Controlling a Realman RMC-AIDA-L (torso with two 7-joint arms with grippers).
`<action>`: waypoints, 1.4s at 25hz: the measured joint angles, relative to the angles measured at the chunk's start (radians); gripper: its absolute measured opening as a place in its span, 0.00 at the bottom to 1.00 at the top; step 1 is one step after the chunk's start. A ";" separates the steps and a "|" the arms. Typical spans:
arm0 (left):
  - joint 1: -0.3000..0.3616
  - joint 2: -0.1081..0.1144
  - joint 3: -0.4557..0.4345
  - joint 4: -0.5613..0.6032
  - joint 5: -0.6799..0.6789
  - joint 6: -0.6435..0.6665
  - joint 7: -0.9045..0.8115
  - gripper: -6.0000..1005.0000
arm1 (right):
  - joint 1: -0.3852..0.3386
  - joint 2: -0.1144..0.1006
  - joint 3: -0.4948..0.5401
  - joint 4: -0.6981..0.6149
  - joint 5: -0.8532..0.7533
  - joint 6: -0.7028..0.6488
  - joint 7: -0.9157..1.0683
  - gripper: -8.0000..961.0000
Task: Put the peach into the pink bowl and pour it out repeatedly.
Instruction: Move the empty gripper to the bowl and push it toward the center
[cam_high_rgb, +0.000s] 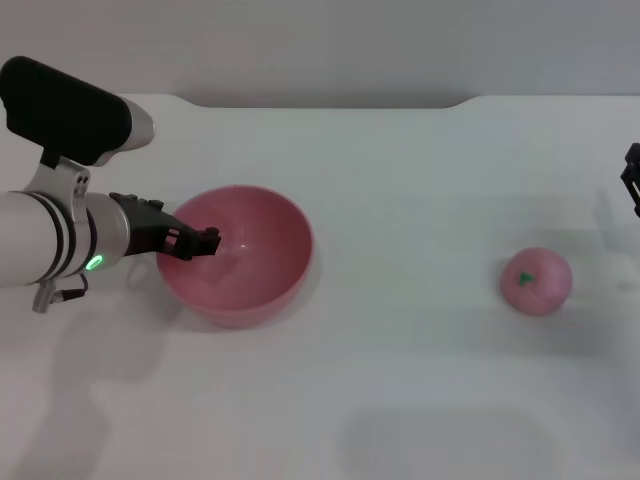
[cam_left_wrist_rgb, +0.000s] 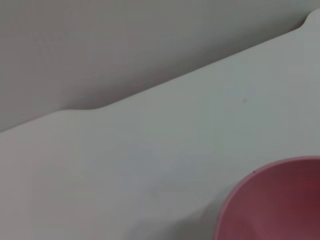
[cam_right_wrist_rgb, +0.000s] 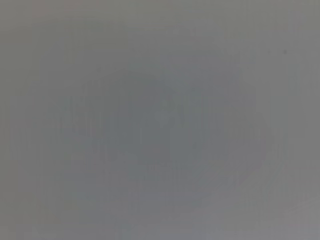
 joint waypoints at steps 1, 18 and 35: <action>-0.003 0.000 0.000 -0.007 0.000 0.000 -0.002 0.79 | 0.000 0.000 0.000 0.000 0.000 0.000 0.000 0.69; -0.045 0.004 0.044 -0.069 0.021 0.019 -0.010 0.55 | 0.002 0.000 -0.001 -0.001 0.000 0.001 0.000 0.69; -0.051 0.002 0.036 -0.079 0.060 0.017 -0.035 0.12 | 0.001 0.000 -0.002 0.003 0.000 0.002 0.000 0.69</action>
